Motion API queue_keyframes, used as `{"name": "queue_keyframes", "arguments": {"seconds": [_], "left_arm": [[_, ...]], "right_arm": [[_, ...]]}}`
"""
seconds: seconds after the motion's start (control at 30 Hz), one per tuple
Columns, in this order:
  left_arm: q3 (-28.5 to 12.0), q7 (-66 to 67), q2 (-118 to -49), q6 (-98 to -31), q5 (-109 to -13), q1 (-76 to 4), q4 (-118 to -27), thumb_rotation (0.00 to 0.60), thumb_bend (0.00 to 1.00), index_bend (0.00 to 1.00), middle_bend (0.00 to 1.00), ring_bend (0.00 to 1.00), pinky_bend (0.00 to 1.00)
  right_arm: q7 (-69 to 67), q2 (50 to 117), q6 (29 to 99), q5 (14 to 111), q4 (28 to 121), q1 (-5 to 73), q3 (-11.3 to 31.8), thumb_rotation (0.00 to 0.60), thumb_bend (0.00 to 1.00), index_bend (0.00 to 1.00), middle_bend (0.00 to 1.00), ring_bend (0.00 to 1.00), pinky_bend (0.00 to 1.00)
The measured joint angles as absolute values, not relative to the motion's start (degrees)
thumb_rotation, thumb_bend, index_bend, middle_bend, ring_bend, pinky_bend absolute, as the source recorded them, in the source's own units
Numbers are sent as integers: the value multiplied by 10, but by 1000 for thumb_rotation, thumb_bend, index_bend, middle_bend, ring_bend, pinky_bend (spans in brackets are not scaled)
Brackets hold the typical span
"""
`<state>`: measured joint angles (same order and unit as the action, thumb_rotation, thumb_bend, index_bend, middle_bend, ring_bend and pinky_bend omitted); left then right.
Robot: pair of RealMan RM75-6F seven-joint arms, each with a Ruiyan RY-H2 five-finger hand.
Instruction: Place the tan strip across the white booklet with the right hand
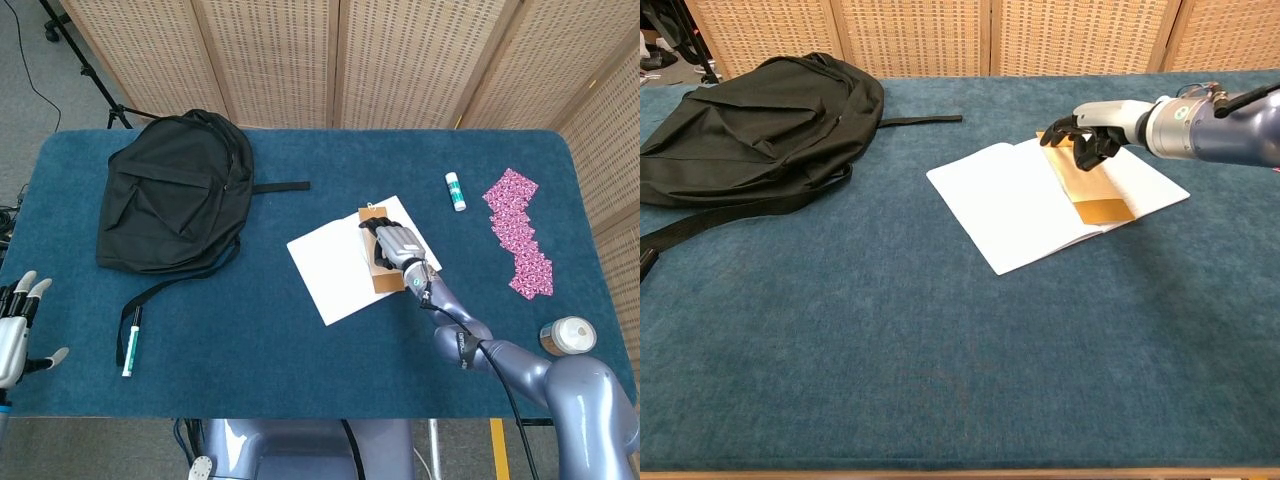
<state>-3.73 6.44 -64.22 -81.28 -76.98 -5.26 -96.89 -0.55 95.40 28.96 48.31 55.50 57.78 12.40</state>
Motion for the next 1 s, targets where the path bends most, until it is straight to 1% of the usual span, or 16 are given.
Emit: {"name": "queue_keyframes", "arguments": {"seconds": [0.3,0.73,1.0], "left_arm": [[-38,67,-644,-811,-767,-53,-968,600,0,0,0,0,0],[-39,74,-647,-806,-761,-56,-967,600,0,0,0,0,0],[-40,77,-648,-807,-760,-57,-967,600,0,0,0,0,0]], "right_arm": [[-3,963,274,500,545,581,122,600,1000,139,119,0,123],[-40,950,249,592,559,580,122,600,1000,168,141,0,136],[-60,945,239,629,569,581,120,600,1000,176,152,0,136]]}}
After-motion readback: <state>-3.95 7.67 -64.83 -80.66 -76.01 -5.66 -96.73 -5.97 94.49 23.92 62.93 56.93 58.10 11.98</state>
